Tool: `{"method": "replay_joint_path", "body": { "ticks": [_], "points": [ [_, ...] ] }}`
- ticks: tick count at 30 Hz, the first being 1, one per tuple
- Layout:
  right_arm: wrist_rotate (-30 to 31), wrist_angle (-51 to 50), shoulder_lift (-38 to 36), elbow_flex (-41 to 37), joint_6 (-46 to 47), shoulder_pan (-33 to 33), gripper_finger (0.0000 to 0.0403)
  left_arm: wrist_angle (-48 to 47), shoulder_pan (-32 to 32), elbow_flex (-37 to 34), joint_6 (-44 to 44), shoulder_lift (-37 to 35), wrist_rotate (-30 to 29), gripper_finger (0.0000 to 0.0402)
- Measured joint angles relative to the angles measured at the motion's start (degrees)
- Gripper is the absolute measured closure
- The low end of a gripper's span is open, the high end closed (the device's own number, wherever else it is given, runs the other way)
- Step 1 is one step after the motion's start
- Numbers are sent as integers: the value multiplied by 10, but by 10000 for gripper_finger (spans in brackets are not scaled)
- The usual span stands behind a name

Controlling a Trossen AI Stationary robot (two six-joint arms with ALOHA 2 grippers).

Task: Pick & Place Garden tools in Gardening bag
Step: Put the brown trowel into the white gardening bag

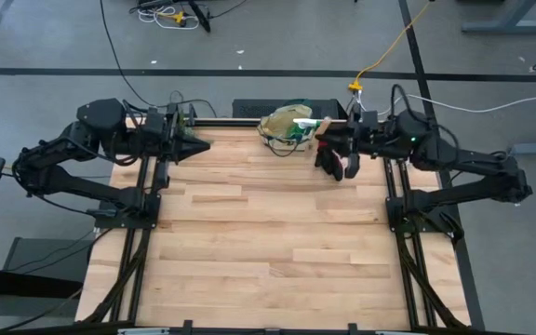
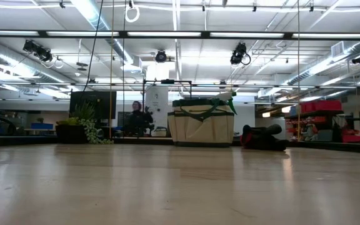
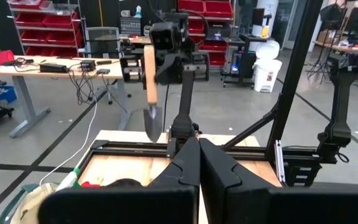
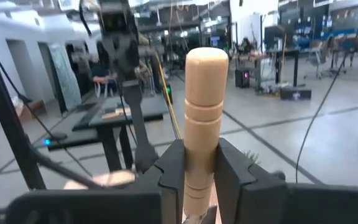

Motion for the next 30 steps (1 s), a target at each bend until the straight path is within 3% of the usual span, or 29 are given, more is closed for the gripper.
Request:
{"method": "replay_joint_path", "body": {
  "ticks": [13,30],
  "points": [
    [2,-4,23,33,1,-1,350,31,0,1,0,9,-2,399],
    [-8,1,61,33,-15,-1,350,141,4,0,-6,101,-5,399]
  ]
}}
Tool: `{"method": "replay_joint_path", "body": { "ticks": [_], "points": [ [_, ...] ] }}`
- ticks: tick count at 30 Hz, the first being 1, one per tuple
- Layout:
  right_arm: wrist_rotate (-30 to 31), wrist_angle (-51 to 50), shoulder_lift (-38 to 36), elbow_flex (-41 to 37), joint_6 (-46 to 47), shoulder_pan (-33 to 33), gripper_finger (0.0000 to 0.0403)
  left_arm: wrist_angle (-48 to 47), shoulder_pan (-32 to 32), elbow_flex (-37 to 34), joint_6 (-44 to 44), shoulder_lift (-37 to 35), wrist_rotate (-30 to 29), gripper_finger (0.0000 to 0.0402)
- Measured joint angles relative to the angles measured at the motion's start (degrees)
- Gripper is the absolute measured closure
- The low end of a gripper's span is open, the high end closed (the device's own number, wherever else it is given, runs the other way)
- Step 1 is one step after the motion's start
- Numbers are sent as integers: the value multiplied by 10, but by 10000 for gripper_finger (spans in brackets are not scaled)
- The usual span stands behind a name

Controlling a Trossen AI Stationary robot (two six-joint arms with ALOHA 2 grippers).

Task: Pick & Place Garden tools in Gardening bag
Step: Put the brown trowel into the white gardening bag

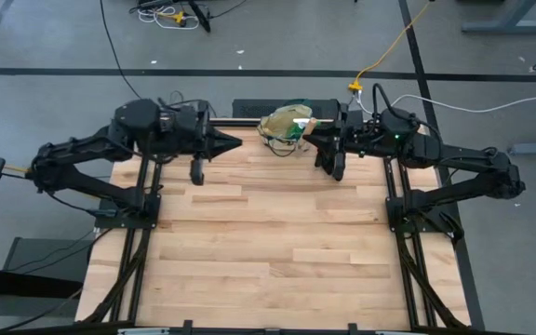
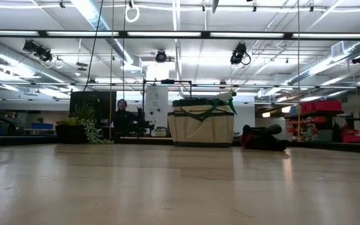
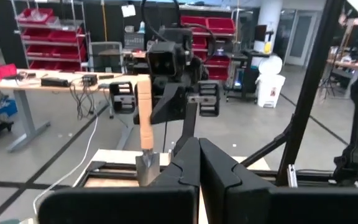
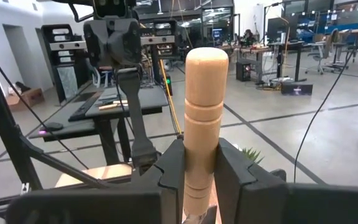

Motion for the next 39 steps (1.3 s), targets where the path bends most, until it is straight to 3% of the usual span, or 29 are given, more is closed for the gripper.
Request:
{"method": "replay_joint_path", "body": {
  "ticks": [27,31,39],
  "points": [
    [-4,-3,34,-1,-12,0,350,113,35,0,-41,110,-2,395],
    [-21,4,43,-1,-13,0,350,133,35,0,-43,111,-2,366],
    [-32,16,50,0,-13,1,350,134,35,0,-44,111,-6,261]
  ]
}}
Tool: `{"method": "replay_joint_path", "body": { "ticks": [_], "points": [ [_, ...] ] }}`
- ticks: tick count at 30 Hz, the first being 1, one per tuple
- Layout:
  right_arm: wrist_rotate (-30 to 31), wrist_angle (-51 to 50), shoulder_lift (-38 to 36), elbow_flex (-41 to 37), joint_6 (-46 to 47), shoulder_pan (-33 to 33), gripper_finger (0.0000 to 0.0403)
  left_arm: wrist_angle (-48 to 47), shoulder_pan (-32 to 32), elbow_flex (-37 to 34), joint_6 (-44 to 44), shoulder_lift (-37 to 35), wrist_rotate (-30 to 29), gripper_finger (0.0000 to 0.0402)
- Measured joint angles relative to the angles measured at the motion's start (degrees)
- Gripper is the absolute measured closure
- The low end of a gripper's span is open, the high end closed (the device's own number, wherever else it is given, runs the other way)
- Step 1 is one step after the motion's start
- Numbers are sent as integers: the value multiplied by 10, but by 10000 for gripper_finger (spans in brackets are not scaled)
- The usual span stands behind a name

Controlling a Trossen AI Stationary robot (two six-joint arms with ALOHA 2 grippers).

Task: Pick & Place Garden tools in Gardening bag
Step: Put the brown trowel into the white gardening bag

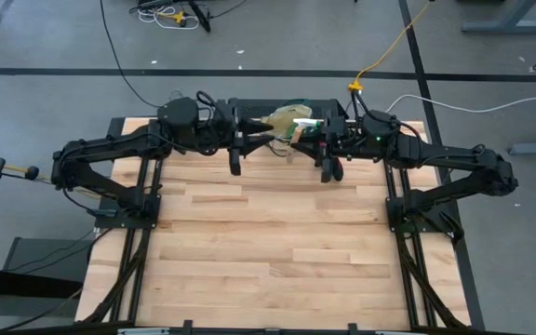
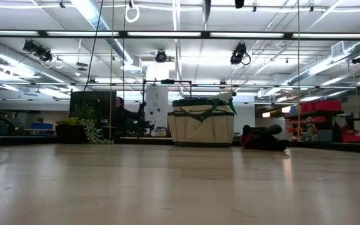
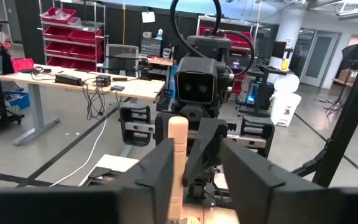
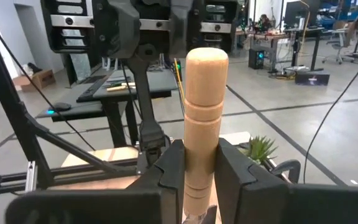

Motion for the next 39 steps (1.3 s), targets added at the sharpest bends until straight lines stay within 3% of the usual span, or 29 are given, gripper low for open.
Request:
{"method": "replay_joint_path", "body": {
  "ticks": [7,14,39],
  "points": [
    [0,0,0,0,-1,0,350,0,0,0,0,0,-11,174],
    [0,0,0,0,0,0,350,0,0,0,0,0,-13,125],
    [0,2,0,0,2,0,349,35,3,0,-30,52,16,113]
  ]
}}
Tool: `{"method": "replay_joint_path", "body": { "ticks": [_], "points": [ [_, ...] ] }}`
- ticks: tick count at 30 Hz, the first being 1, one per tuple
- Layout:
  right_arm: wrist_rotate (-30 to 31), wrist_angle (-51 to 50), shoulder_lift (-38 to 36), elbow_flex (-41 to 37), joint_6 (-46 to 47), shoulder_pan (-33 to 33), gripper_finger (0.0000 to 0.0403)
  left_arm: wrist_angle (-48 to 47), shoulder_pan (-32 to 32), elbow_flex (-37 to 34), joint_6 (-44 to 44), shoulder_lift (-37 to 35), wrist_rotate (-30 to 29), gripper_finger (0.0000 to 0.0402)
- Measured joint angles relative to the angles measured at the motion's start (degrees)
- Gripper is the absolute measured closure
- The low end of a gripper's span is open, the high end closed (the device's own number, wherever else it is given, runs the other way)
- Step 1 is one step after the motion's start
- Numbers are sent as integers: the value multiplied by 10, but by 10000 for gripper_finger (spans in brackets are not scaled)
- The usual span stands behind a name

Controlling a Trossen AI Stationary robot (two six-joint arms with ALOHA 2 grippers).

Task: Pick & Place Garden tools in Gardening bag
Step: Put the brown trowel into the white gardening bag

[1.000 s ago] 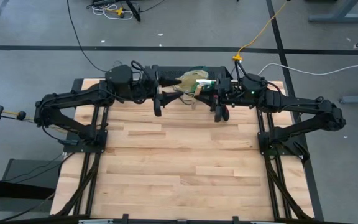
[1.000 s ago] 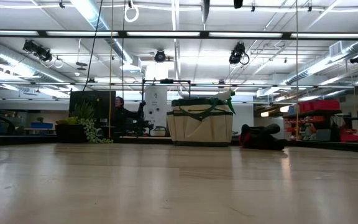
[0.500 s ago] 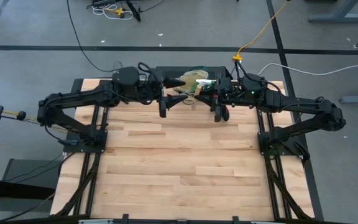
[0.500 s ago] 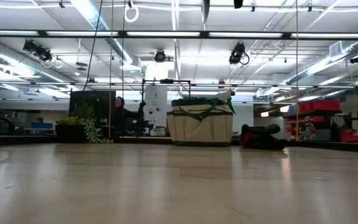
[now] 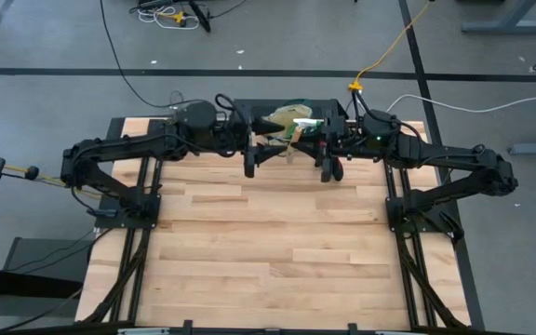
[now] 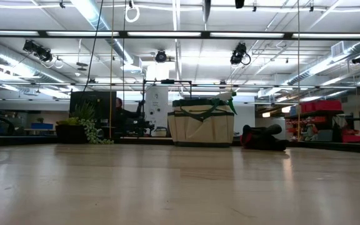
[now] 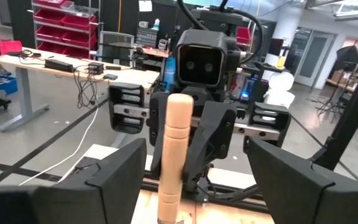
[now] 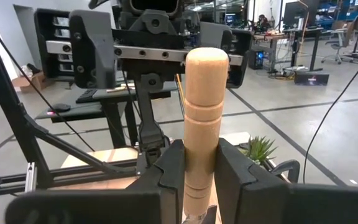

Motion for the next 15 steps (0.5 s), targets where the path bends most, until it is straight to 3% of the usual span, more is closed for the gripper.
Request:
{"method": "replay_joint_path", "body": {
  "ticks": [15],
  "points": [
    [-1,54,19,0,48,7,350,6,6,0,-8,0,0,113]
  ]
}}
